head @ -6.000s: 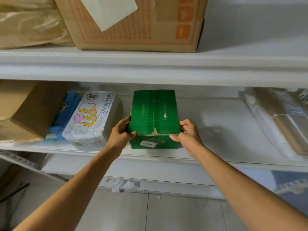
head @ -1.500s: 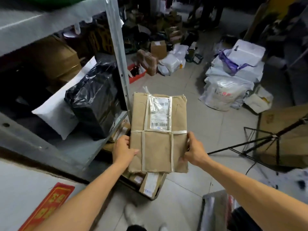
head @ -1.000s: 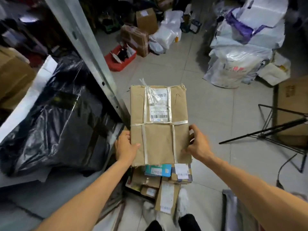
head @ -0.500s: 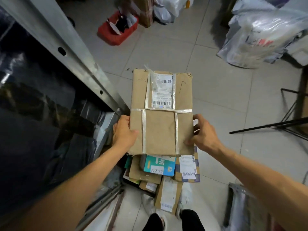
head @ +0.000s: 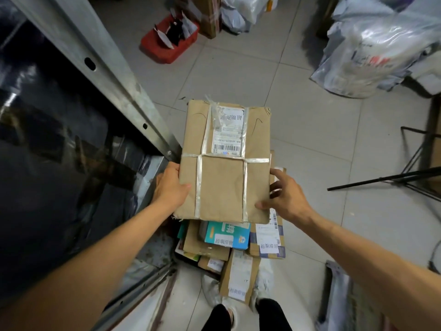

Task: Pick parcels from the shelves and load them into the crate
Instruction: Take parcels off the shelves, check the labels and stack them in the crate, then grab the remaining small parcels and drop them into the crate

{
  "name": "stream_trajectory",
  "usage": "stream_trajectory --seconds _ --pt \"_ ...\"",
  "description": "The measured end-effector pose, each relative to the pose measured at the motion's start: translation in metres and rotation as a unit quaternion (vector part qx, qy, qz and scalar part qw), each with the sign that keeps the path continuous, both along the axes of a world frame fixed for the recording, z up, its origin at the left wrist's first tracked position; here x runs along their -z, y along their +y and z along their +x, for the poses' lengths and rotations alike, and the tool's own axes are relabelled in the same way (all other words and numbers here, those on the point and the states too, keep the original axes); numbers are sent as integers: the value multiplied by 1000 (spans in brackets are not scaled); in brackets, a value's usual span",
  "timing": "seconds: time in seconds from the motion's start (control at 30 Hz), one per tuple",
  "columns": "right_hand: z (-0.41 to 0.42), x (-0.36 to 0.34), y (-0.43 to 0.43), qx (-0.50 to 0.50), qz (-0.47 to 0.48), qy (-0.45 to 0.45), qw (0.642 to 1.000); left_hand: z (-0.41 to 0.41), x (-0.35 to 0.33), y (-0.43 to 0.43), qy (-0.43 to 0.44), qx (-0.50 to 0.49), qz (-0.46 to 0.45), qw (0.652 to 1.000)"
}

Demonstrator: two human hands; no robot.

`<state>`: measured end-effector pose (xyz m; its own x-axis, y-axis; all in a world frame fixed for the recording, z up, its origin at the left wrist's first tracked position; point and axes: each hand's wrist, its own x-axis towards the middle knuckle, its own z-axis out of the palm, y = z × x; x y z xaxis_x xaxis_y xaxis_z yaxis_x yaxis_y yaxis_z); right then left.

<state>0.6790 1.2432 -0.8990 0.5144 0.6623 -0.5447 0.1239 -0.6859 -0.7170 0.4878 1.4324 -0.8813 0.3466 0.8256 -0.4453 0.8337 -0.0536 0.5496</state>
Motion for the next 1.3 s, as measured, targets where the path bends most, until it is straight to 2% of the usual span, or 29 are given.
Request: stream_trajectory --seconds 0.2,0.37,0.5,0.63,0.73,0.83,0.93,1.03,1.17,1.3 --pt "1 -20 -13 2 -34 -16 999 -1 -21 -8 37 51 -18 998" --pt "6 -69 -17 -83 -56 -85 991 -2 -70 -13 7 93 -12 996" --pt "9 -141 -14 -142 -66 -133 979 -1 -135 -19 -14 155 -16 988" --pt "5 -232 -17 -257 -125 -206 936 6 -231 -34 45 263 36 963" --pt "-3 -295 -18 -324 -155 -289 887 2 -297 -59 62 292 93 950" --pt "-17 -344 -22 -352 -132 -346 860 -17 -341 -94 98 305 136 938" --pt "-43 -380 -35 -391 -100 -360 841 -44 -372 -132 135 304 159 930" --pt "-71 -406 -56 -434 -76 -362 822 -71 -401 -170 136 281 181 933" --pt "-112 -438 -76 -488 -59 -353 796 -123 -434 -211 138 215 194 947" --pt "-170 -464 -89 -503 24 -367 782 -194 -454 -252 140 126 226 956"
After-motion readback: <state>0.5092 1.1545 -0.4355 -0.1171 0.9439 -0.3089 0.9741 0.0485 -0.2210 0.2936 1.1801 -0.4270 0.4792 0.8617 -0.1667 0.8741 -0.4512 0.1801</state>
